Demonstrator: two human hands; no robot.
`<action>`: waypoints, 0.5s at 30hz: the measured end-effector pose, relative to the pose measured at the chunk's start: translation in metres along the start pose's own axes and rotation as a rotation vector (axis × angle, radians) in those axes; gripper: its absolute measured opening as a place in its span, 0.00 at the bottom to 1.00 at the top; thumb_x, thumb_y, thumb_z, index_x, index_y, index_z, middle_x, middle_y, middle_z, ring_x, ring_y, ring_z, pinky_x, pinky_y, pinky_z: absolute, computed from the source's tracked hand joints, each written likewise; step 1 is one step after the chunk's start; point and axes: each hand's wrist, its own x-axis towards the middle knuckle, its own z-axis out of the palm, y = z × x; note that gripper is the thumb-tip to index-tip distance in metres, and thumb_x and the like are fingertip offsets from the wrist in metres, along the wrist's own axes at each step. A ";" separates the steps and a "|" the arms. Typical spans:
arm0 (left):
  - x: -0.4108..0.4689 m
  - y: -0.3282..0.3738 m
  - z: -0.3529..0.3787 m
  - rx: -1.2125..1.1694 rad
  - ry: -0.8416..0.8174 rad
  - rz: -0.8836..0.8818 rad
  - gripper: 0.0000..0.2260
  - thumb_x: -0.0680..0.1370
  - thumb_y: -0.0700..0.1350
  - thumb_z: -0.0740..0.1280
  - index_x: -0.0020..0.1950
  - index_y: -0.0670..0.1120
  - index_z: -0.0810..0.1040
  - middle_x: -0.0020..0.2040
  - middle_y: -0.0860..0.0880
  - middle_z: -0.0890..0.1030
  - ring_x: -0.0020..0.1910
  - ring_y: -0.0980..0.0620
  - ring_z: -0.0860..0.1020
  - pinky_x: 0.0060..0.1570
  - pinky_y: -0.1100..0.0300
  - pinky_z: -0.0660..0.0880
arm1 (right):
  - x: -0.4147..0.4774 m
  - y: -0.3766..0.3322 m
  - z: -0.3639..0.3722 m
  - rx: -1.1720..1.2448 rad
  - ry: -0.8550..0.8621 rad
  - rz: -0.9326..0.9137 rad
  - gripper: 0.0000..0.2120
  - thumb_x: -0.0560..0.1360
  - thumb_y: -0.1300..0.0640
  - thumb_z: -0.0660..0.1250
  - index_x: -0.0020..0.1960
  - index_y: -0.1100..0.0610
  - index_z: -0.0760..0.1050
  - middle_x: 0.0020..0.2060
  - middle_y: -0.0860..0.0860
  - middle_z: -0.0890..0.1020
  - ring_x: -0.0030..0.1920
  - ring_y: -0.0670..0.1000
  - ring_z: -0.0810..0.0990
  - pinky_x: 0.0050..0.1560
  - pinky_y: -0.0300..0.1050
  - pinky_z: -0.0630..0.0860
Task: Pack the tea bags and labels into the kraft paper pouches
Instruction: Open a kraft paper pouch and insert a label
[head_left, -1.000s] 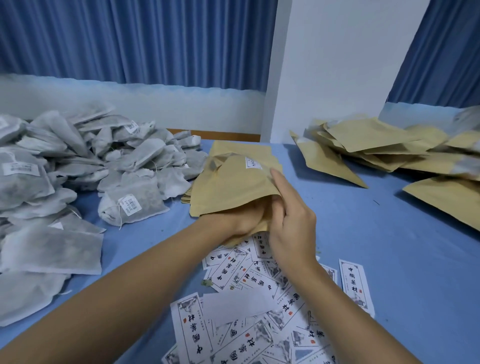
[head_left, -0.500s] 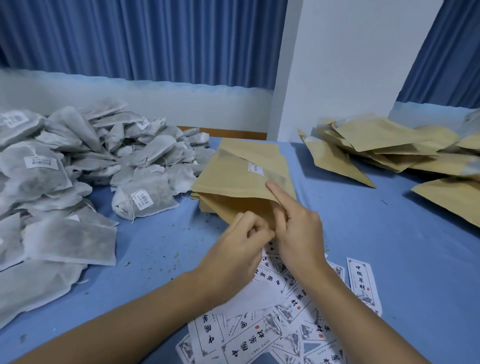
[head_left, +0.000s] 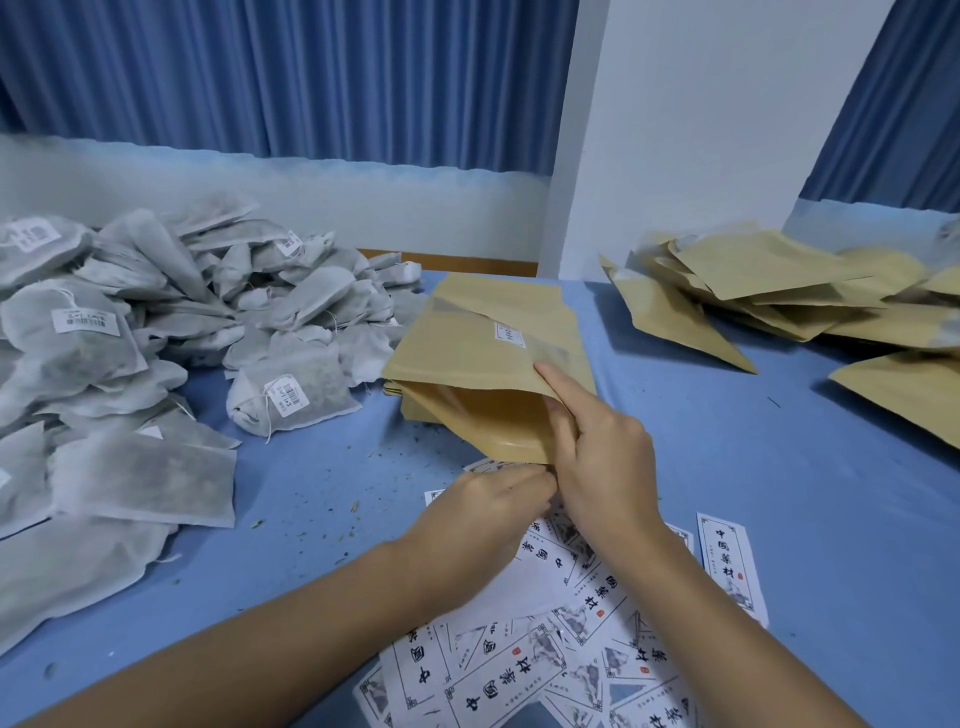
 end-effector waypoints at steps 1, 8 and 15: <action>0.000 0.001 0.000 -0.010 -0.007 -0.014 0.08 0.78 0.30 0.65 0.53 0.39 0.79 0.46 0.45 0.79 0.42 0.42 0.77 0.43 0.47 0.76 | 0.000 0.000 0.000 0.002 -0.003 0.001 0.17 0.82 0.52 0.62 0.67 0.37 0.76 0.33 0.45 0.77 0.35 0.50 0.69 0.38 0.45 0.67; 0.009 -0.003 0.000 -0.090 -0.143 -0.049 0.06 0.81 0.47 0.64 0.54 0.47 0.78 0.52 0.53 0.79 0.54 0.52 0.73 0.60 0.55 0.69 | 0.000 0.001 -0.001 -0.046 -0.010 -0.009 0.17 0.82 0.53 0.62 0.67 0.39 0.76 0.38 0.48 0.82 0.37 0.56 0.76 0.37 0.47 0.69; 0.004 -0.004 -0.006 0.230 -0.128 0.180 0.04 0.75 0.36 0.69 0.46 0.44 0.78 0.41 0.48 0.79 0.42 0.47 0.76 0.46 0.54 0.77 | 0.001 0.003 0.001 -0.070 -0.018 -0.004 0.15 0.82 0.52 0.61 0.66 0.39 0.77 0.36 0.48 0.81 0.36 0.57 0.76 0.37 0.47 0.70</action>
